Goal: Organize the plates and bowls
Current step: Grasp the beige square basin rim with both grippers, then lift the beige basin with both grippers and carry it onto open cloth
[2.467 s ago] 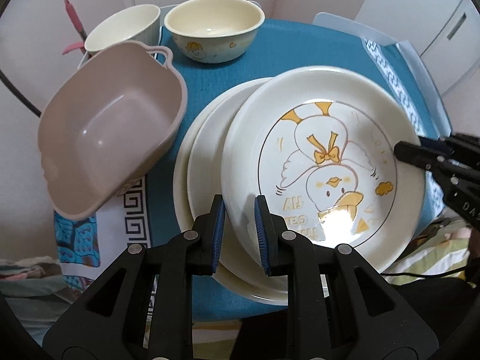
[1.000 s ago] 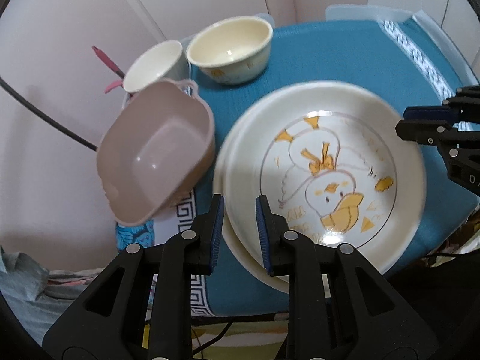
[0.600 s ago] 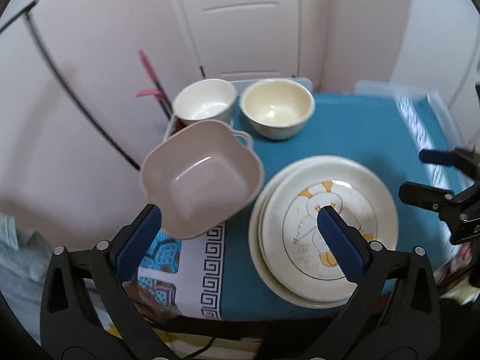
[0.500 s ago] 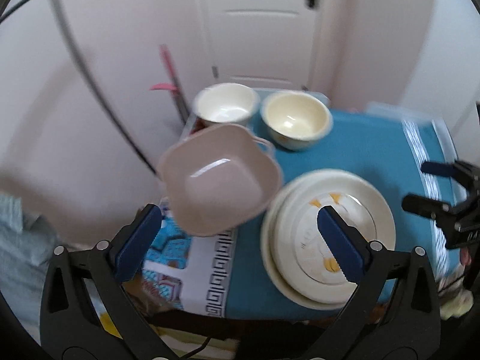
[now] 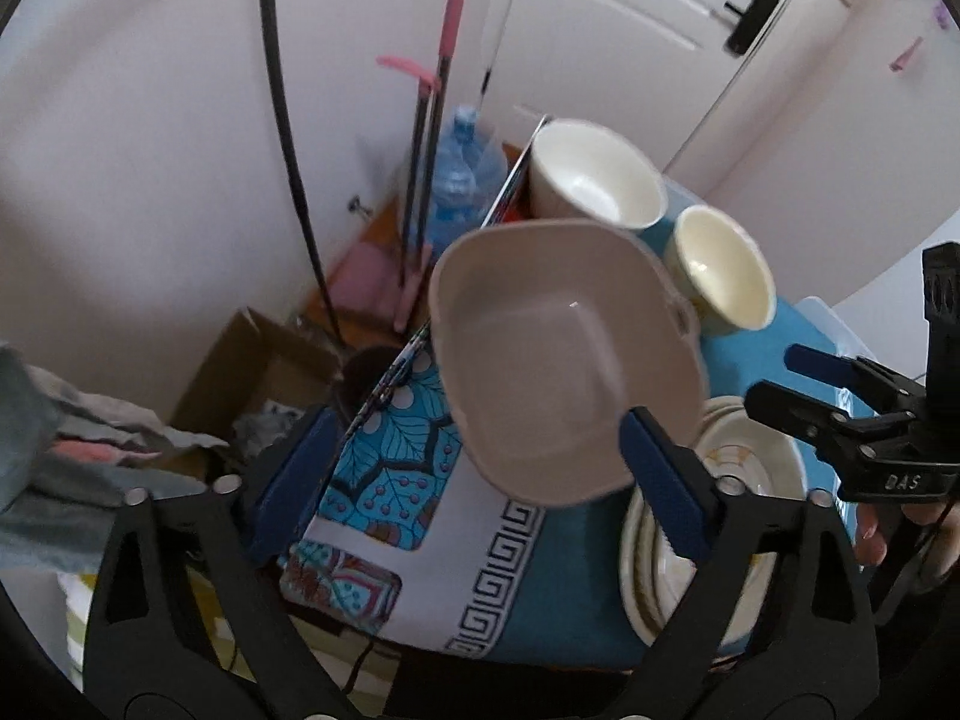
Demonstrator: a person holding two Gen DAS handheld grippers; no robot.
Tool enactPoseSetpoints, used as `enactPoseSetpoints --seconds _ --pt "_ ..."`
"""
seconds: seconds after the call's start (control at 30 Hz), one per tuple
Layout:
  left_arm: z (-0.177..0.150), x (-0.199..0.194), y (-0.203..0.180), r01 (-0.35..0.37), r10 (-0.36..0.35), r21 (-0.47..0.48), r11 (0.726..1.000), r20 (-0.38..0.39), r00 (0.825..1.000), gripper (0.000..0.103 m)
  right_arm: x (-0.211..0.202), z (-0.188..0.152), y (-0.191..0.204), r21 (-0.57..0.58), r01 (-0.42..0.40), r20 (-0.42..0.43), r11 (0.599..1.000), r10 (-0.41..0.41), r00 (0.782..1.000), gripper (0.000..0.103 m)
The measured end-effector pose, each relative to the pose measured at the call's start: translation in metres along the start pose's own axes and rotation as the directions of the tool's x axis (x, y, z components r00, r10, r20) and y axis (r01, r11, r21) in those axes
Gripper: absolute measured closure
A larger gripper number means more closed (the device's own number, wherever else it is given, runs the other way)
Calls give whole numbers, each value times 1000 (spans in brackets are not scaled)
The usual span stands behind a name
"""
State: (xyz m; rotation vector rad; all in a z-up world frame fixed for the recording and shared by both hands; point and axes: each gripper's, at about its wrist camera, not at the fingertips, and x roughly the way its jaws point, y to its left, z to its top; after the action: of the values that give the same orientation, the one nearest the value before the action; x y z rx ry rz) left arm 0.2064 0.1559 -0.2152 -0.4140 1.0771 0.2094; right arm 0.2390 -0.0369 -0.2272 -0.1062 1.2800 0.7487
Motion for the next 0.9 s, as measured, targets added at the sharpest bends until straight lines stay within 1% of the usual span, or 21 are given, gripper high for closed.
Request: enactPoseSetpoints --seconds 0.03,0.07,0.1,0.13,0.2,0.23,0.27,0.33,0.37,0.4,0.43,0.47,0.5,0.53,0.63,0.77,0.9 --pt "3 12 5 17 -18 -20 1000 -28 999 27 8 3 0 6 -4 -15 1000 4 1000 16" --pt "4 21 8 31 -32 -35 999 -49 998 34 21 7 -1 16 -10 -42 1000 11 999 21" --pt "4 28 10 43 -46 -41 998 -64 997 38 29 10 -2 26 -16 -64 1000 18 998 30" --pt "5 38 12 55 -58 -42 998 -87 995 40 36 11 -2 34 -21 -79 999 23 997 38" --pt "6 53 13 57 -61 -34 998 -118 991 46 50 14 -2 46 -31 -105 998 36 994 44" --pt "7 60 14 64 -68 -32 997 -133 989 49 56 15 -2 49 -33 -112 998 38 993 45" --pt "7 65 14 73 -76 -31 997 -146 986 54 62 16 -1 50 -38 -116 998 44 992 46" --pt "9 73 13 86 -88 -23 996 -160 983 58 68 17 0 52 -46 -121 998 52 991 55" --pt "10 76 11 91 -92 -14 996 -164 982 65 72 18 0 53 -49 -124 997 56 991 58" --pt "12 79 11 94 -93 -1 996 -169 981 76 75 19 1 53 -50 -126 997 56 990 64" --pt "12 80 9 97 -93 12 995 -176 980 81 78 20 1 51 -46 -125 998 52 991 71" --pt "14 83 8 95 -88 26 995 -182 979 85 81 22 3 50 -41 -125 998 47 991 73" --pt "14 86 6 99 -89 43 994 -190 978 88 81 22 4 47 -36 -125 998 41 991 79" --pt "14 87 5 89 -77 54 995 -191 978 89 83 22 5 44 -23 -127 999 28 992 85" --pt "18 88 2 69 -51 92 993 -187 981 89 81 22 6 44 -13 -113 999 17 993 89" --pt "21 75 -5 56 -33 146 988 -157 987 89 74 20 10 43 -1 -88 999 5 996 89" --pt "24 55 -17 54 -30 197 979 -122 992 89 50 11 7 72 -9 -29 997 11 1000 89"
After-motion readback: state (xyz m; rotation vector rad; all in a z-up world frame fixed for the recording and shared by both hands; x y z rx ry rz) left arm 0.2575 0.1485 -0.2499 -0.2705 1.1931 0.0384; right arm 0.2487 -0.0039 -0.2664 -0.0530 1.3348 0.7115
